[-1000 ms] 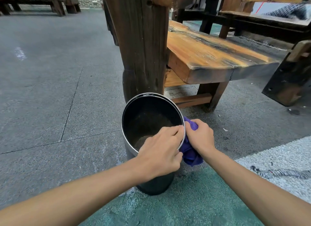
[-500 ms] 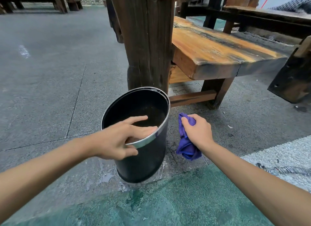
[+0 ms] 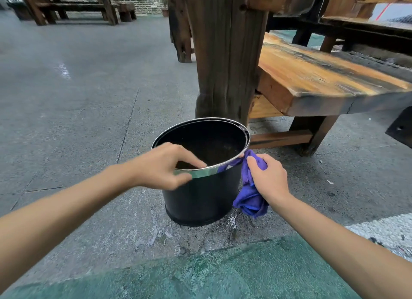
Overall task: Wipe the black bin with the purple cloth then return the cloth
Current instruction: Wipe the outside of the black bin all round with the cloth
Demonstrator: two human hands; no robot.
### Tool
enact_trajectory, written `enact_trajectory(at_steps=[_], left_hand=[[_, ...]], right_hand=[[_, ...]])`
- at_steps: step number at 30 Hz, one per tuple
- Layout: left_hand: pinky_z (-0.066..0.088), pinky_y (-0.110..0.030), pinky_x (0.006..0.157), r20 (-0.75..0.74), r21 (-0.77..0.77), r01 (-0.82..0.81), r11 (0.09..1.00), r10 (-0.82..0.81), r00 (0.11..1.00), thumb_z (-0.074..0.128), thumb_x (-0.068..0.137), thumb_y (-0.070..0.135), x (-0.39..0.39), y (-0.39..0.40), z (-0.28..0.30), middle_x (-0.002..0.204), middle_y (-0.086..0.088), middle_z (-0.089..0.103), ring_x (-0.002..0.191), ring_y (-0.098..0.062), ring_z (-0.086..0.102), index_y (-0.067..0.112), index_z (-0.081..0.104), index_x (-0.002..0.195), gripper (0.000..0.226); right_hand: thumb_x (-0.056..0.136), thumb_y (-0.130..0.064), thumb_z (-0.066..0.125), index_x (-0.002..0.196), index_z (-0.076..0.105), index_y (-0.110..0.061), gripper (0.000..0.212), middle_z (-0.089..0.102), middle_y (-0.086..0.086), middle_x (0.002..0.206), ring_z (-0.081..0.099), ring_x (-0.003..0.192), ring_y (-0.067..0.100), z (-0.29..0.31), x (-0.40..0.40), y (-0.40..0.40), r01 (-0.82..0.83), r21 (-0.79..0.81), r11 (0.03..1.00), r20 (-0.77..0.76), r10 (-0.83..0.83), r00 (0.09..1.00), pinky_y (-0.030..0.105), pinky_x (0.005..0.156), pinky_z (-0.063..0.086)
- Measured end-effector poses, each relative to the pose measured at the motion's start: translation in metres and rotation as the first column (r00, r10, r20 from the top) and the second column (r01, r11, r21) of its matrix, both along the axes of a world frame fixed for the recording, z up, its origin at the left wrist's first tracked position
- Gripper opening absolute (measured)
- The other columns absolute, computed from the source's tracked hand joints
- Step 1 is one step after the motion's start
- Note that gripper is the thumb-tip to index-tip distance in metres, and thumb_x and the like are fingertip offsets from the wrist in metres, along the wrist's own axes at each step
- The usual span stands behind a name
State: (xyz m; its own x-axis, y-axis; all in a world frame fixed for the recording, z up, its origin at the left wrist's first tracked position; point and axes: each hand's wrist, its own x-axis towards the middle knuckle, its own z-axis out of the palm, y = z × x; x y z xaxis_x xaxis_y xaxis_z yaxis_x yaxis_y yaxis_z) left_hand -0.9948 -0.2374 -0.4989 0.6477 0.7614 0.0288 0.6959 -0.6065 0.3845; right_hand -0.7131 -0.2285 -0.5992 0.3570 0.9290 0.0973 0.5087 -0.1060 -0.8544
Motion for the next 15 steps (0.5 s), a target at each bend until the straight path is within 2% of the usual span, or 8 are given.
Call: enact_trajectory(at_steps=[1, 3, 5, 6, 8, 10, 13, 15], left_hand=[[0.05, -0.022, 0.101, 0.039, 0.026, -0.015, 1.0, 0.014, 0.999, 0.063, 0.084, 0.035, 0.013, -0.006, -0.004, 0.12, 0.015, 0.076, 0.118, -0.003, 0.065, 0.038, 0.07, 0.125, 0.042], [0.055, -0.037, 0.097, 0.035, 0.05, -0.092, 0.995, 0.09, 0.995, 0.063, 0.087, 0.041, 0.038, -0.014, -0.014, 0.124, 0.007, 0.075, 0.118, -0.019, 0.068, 0.035, 0.064, 0.131, 0.045], [0.055, -0.045, 0.095, 0.012, 0.07, -0.182, 0.981, 0.182, 0.983, 0.062, 0.093, 0.03, 0.057, -0.014, -0.025, 0.126, 0.002, 0.073, 0.121, -0.029, 0.064, 0.03, 0.064, 0.134, 0.04], [0.055, -0.046, 0.091, 0.027, 0.09, -0.205, 0.975, 0.204, 0.979, 0.059, 0.094, 0.021, 0.062, -0.013, -0.029, 0.118, -0.002, 0.073, 0.116, -0.032, 0.065, 0.026, 0.067, 0.126, 0.033], [0.054, -0.048, 0.081, 0.044, 0.131, -0.204, 0.97, 0.199, 0.979, 0.054, 0.09, 0.006, 0.066, -0.01, -0.033, 0.094, -0.005, 0.068, 0.098, -0.031, 0.061, 0.016, 0.067, 0.104, 0.02], [0.051, -0.049, 0.077, 0.055, 0.16, -0.179, 0.971, 0.172, 0.983, 0.054, 0.085, 0.001, 0.065, -0.009, -0.035, 0.084, -0.004, 0.062, 0.09, -0.027, 0.056, 0.013, 0.063, 0.092, 0.016], [0.05, -0.048, 0.074, 0.088, 0.217, -0.141, 0.966, 0.124, 0.988, 0.054, 0.082, -0.002, 0.054, -0.008, -0.037, 0.08, 0.002, 0.057, 0.086, -0.022, 0.051, 0.015, 0.061, 0.087, 0.018], [0.051, -0.047, 0.073, 0.093, 0.26, -0.124, 0.958, 0.103, 0.99, 0.055, 0.083, -0.004, 0.04, -0.01, -0.039, 0.083, 0.004, 0.059, 0.086, -0.02, 0.052, 0.017, 0.065, 0.094, 0.026]], right_hand=[[0.094, -0.043, 0.056, 0.085, 0.066, -0.031, 0.018, 0.069, -0.016, 0.08, 0.058, 0.081, -0.003, 0.0, -0.001, 0.0, 0.004, 0.001, 1.0, -0.007, -0.004, 1.0, 0.02, 0.065, 0.04], [0.095, -0.042, 0.055, 0.084, 0.066, -0.03, 0.019, 0.068, -0.016, 0.081, 0.06, 0.084, 0.002, -0.001, -0.002, 0.001, 0.01, 0.004, 1.0, -0.022, -0.01, 1.0, 0.024, 0.067, 0.041], [0.096, -0.041, 0.055, 0.086, 0.067, -0.029, 0.019, 0.068, -0.015, 0.083, 0.061, 0.087, 0.012, -0.001, -0.003, 0.001, 0.012, -0.001, 1.0, -0.037, -0.012, 0.999, 0.03, 0.073, 0.044], [0.097, -0.041, 0.055, 0.089, 0.067, -0.029, 0.019, 0.068, -0.014, 0.084, 0.061, 0.089, 0.015, 0.0, -0.003, 0.001, 0.011, -0.005, 1.0, -0.043, -0.011, 0.999, 0.032, 0.077, 0.044], [0.097, -0.04, 0.055, 0.091, 0.068, -0.028, 0.019, 0.068, -0.013, 0.086, 0.062, 0.09, 0.015, 0.0, -0.003, 0.001, 0.006, 0.0, 1.0, -0.054, -0.006, 0.998, 0.031, 0.075, 0.044], [0.097, -0.04, 0.056, 0.091, 0.069, -0.029, 0.018, 0.069, -0.013, 0.086, 0.063, 0.089, 0.011, 0.002, -0.002, -0.001, 0.004, 0.013, 1.0, -0.063, -0.003, 0.998, 0.029, 0.072, 0.043], [0.095, -0.041, 0.058, 0.09, 0.07, -0.032, 0.016, 0.07, -0.016, 0.086, 0.062, 0.087, 0.004, 0.008, -0.001, -0.002, 0.006, 0.033, 0.999, -0.075, -0.004, 0.997, 0.028, 0.075, 0.043], [0.094, -0.041, 0.059, 0.088, 0.069, -0.033, 0.015, 0.07, -0.017, 0.085, 0.062, 0.085, -0.002, 0.013, -0.002, -0.003, 0.011, 0.055, 0.998, -0.089, -0.006, 0.996, 0.023, 0.071, 0.042]])
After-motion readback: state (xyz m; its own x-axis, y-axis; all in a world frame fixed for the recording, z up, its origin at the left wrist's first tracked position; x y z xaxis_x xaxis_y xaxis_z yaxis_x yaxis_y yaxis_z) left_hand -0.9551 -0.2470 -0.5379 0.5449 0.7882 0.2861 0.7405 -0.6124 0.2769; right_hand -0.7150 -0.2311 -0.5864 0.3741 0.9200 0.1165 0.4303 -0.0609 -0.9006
